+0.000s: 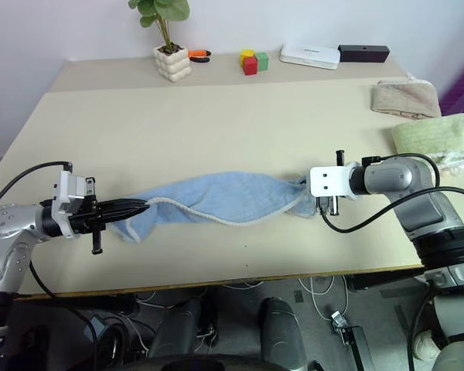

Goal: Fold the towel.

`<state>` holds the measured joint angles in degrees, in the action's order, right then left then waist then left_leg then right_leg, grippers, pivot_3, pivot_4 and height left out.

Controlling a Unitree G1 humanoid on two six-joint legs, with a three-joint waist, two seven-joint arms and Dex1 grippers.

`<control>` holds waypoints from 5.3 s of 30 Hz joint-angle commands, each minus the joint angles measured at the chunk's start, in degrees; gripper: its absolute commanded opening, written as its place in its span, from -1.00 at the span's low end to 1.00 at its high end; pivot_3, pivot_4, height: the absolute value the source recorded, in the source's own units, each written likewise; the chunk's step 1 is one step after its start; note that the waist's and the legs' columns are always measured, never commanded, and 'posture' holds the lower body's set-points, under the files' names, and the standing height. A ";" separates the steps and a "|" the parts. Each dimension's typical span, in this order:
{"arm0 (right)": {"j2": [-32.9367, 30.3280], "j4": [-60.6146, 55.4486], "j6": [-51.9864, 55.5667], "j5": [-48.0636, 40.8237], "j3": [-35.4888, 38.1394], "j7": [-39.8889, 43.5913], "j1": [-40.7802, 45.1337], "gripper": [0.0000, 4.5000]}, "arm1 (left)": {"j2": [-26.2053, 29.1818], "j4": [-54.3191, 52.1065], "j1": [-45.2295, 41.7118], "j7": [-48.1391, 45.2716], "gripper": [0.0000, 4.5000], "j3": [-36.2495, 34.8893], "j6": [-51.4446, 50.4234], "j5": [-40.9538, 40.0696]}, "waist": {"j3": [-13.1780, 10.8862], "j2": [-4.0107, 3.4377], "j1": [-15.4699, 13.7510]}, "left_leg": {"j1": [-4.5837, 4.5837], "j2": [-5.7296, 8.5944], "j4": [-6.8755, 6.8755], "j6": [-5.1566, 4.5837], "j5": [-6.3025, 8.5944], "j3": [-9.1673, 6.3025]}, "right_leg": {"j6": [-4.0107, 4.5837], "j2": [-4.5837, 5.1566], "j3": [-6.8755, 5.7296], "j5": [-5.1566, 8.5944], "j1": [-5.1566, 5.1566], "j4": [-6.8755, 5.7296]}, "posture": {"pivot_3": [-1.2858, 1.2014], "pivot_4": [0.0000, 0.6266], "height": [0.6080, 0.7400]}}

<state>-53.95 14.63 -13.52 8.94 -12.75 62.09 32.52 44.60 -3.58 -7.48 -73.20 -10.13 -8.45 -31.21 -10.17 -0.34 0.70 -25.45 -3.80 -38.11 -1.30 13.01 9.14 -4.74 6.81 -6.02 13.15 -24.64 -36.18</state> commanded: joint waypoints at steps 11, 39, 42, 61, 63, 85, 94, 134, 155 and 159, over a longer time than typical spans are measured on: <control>-1.35 -3.74 19.77 -12.36 4.86 12.47 5.06 -0.99 | 0.02 13.54 -11.91 5.62 -1.00 -1.86 2.26 4.35 | -0.01 0.02 0.03 | 0.01 0.00 -0.02 -0.31 0.17 -0.07 | 0.00 -0.01 -0.01 -0.02 0.02 -0.02 | 0.03 -0.52 1.00; 1.23 4.60 2.45 -4.16 5.42 -8.21 9.85 -0.99 | 1.40 61.56 -47.48 -6.77 -1.00 2.51 40.53 17.54 | -0.20 0.14 0.43 | -0.85 0.01 -0.11 0.11 -0.17 0.54 | -0.48 -0.04 -0.13 0.03 -0.69 -0.31 | 0.03 -0.52 1.00; -1.45 -3.20 4.58 -6.72 5.09 -2.79 1.20 -0.99 | 2.32 57.10 -41.31 -12.41 -1.00 3.15 38.57 16.26 | -0.18 0.18 0.36 | -0.83 -0.02 -0.18 0.10 -0.16 0.46 | -0.46 -0.04 -0.13 0.03 -0.67 -0.41 | 0.03 -0.52 1.00; -19.20 -18.86 10.85 -13.69 9.04 15.65 -18.73 -0.99 | 27.40 12.41 -4.76 -19.30 -1.00 14.26 8.45 -7.78 | -0.18 0.14 0.13 | -0.80 -0.06 -0.22 0.01 -0.06 0.10 | -0.17 0.06 -0.14 0.15 -0.73 -0.50 | 0.03 -0.52 1.00; -20.20 -20.15 13.37 -14.03 9.65 15.91 -20.40 -0.99 | 28.82 8.14 -1.40 -19.30 -1.00 12.48 3.86 -10.33 | -0.17 0.14 -0.03 | -0.81 -0.07 -0.19 0.02 -0.06 0.10 | -0.13 0.06 -0.14 0.18 -0.75 -0.50 | 0.03 -0.52 1.00; -18.09 -20.04 11.49 -11.47 12.10 8.25 -25.44 -0.05 | 20.74 2.51 3.37 -18.78 -1.00 4.66 -1.65 -4.37 | -0.16 0.14 -0.06 | -0.81 -0.05 -0.20 0.05 -0.06 0.09 | -0.10 0.06 -0.18 0.19 -0.74 -0.45 | 0.03 -0.52 1.00; -17.79 -22.42 11.42 -12.71 13.08 8.88 -28.25 -0.99 | 19.85 2.73 3.15 -19.25 -1.00 4.25 -1.59 -3.41 | -0.15 0.14 0.01 | -0.80 -0.05 -0.20 0.05 -0.06 0.08 | -0.11 0.06 -0.18 0.18 -0.72 -0.45 | 0.03 -0.52 1.00; 1.48 24.72 -4.80 6.08 -0.33 -1.68 15.91 -0.99 | -1.56 52.93 -32.76 -9.48 -1.00 5.39 25.97 15.56 | -0.14 0.17 0.04 | -0.99 -0.06 -0.96 -0.04 -0.03 0.24 | -0.32 0.02 -0.28 0.07 -0.67 -1.00 | 0.03 -0.52 1.00; 3.42 22.27 -1.94 7.05 1.10 -8.52 13.41 0.97 | -3.55 58.23 -37.48 0.09 0.98 1.82 20.45 16.25 | -0.15 0.18 0.10 | -1.00 -0.06 -0.96 -0.04 -0.04 0.23 | -0.33 0.02 -0.28 0.07 -0.67 -1.02 | 0.03 -0.52 1.00; 6.08 16.23 8.68 0.00 9.12 -13.48 12.46 0.71 | -3.92 53.43 -38.10 2.42 0.72 -4.30 5.21 8.46 | -0.15 0.19 0.22 | -1.03 -0.05 -0.99 -0.05 -0.04 0.18 | -0.34 0.03 -0.29 0.06 -0.66 -1.04 | 0.03 -0.52 1.00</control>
<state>-47.59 34.81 -8.26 12.47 -8.48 51.19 44.36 40.00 53.46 -45.37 -71.19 -11.86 1.31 -18.98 -10.32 -0.15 0.92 -26.46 -3.85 -39.09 -1.35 12.97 9.32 -5.08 6.84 -6.31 13.22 -25.30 -37.21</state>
